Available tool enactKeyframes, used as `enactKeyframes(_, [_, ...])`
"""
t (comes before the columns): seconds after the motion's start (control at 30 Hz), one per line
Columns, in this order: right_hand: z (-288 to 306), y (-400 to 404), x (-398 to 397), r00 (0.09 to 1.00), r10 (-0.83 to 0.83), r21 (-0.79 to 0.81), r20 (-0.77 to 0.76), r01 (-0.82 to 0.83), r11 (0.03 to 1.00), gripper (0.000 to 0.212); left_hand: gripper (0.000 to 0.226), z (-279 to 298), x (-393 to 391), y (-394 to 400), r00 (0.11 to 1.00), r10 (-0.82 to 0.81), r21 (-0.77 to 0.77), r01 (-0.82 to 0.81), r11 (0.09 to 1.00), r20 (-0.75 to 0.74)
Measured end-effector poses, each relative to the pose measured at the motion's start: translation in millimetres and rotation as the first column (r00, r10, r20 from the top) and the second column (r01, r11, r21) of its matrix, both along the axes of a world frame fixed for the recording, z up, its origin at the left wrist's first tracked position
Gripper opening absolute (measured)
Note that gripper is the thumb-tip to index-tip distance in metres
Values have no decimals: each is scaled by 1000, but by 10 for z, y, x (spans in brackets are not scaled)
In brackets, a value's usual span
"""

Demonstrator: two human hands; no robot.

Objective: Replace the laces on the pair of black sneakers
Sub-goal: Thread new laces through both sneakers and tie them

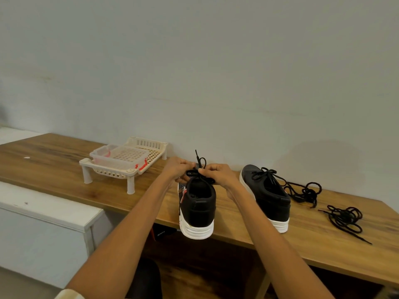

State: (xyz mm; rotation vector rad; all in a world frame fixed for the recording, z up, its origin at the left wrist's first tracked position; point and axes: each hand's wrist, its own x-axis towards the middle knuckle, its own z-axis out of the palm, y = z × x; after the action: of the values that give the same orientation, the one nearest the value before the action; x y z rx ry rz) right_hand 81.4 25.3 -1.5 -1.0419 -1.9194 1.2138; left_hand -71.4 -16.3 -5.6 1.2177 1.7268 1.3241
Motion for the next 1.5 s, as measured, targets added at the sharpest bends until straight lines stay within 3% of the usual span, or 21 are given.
enactKeyframes(0.2, [-24, 26, 14, 1000, -6, 21, 12, 5, 1000, 31, 36, 17, 7, -30, 1000, 22, 17, -22, 1000, 4])
enactKeyframes(0.37, [45, 61, 178, 976, -58, -179, -210, 20, 984, 43, 63, 20, -149, -193, 993, 39, -63, -32, 998, 109])
enactKeyframes(0.53, [-10, 64, 211, 998, -1, -35, -57, -1, 999, 33, 40, 5, -87, -234, 996, -82, -116, 78, 990, -27])
enactKeyframes(0.7, [-57, 43, 178, 998, 50, 120, 49, -55, 991, 17, 10, -13, -67, -119, 996, -89, -64, 90, 994, 13])
enactKeyframes(0.87, [-65, 68, 155, 1000, -7, 93, 27, 4, 996, 18, 11, 12, -47, -127, 988, -130, -43, 135, 990, 86])
enactKeyframes(1.17, [-51, 47, 216, 997, 79, -22, 10, -79, 997, 14, 10, -50, -61, -75, 991, -130, -27, 130, 991, -2])
enactKeyframes(1.5, [-44, 55, 168, 999, -16, -21, -46, 15, 1000, 10, 8, -30, -35, -71, 992, -120, -7, 120, 993, -42])
